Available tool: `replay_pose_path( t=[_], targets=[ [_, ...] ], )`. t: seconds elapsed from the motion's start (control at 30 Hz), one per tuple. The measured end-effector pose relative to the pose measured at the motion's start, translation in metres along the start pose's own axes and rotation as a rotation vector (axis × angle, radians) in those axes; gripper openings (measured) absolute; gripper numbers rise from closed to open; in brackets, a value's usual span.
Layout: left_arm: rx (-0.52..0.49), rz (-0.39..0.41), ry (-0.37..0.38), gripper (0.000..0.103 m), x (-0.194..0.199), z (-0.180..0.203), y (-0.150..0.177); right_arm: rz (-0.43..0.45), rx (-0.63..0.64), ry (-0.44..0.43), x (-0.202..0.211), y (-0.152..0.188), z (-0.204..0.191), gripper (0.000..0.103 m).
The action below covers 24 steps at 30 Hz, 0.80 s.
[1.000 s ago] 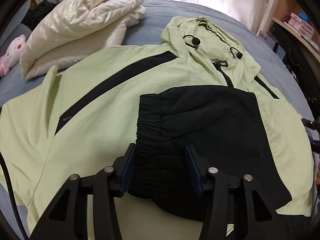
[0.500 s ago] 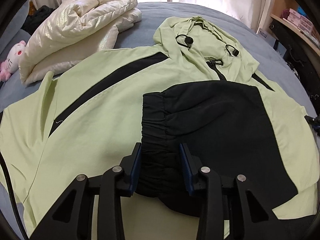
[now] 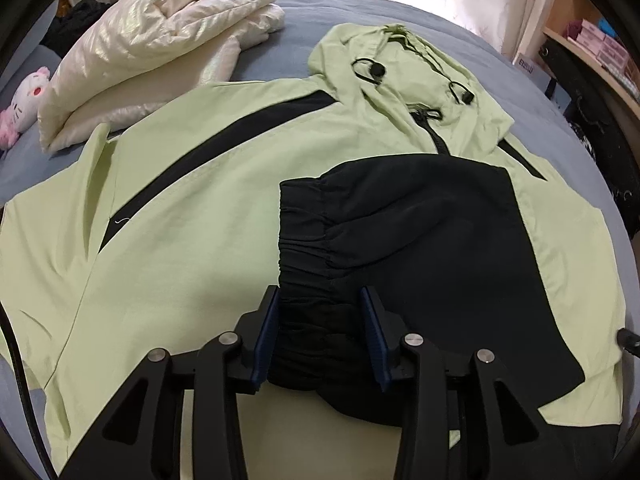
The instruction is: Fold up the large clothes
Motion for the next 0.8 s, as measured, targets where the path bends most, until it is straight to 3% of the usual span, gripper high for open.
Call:
replay_pose_path(
  t=[0.03, 0.07, 0.1, 0.2, 0.23, 0.37, 0.47, 0.57, 0.67, 0.8],
  targets=[
    [0.002, 0.003, 0.015, 0.037, 0.005, 0.002, 0.0, 0.003, 0.027, 0.044, 0.002, 0.003, -0.004, 0.025],
    [0.001, 0.013, 0.021, 0.036, 0.008, 0.003, 0.0, 0.025, 0.052, 0.075, 0.008, 0.004, -0.006, 0.016],
    [-0.01, 0.032, 0.018, 0.037, 0.012, 0.003, 0.001, 0.065, 0.058, 0.094, 0.017, 0.006, -0.004, 0.015],
    [-0.057, -0.01, -0.033, 0.046, 0.0, 0.003, 0.006, 0.057, 0.065, 0.211, 0.014, 0.014, 0.008, 0.016],
    [-0.05, -0.015, -0.024, 0.046, 0.0, 0.001, 0.008, 0.046, 0.051, 0.212, 0.013, 0.015, 0.011, 0.023],
    [0.038, -0.017, 0.092, 0.047, 0.018, -0.013, 0.003, 0.045, -0.005, 0.181, 0.034, 0.019, 0.005, 0.027],
    [0.05, 0.056, 0.088, 0.05, 0.042, -0.023, -0.002, 0.107, 0.08, 0.208, 0.052, 0.023, -0.019, 0.028],
    [0.022, 0.122, 0.132, 0.05, 0.063, -0.019, -0.006, 0.143, 0.151, 0.247, 0.056, 0.024, -0.047, 0.033],
    [0.003, 0.098, 0.175, 0.05, 0.068, 0.001, -0.006, 0.179, 0.204, 0.225, 0.046, 0.018, -0.083, 0.033],
    [0.021, 0.052, 0.174, 0.05, 0.053, 0.035, -0.004, 0.174, 0.249, 0.151, 0.008, 0.009, -0.134, 0.033]
  ],
)
Point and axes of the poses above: each gripper's, at about its wrist camera, not at the fingertips, and x roughly against the way its jaws point, z to its right, y to its underside, the point moved 3 cm from there along -x, roughly the way its jaws point, and after that the axes turned 2 degrees about -y, right-handed, at the moved point
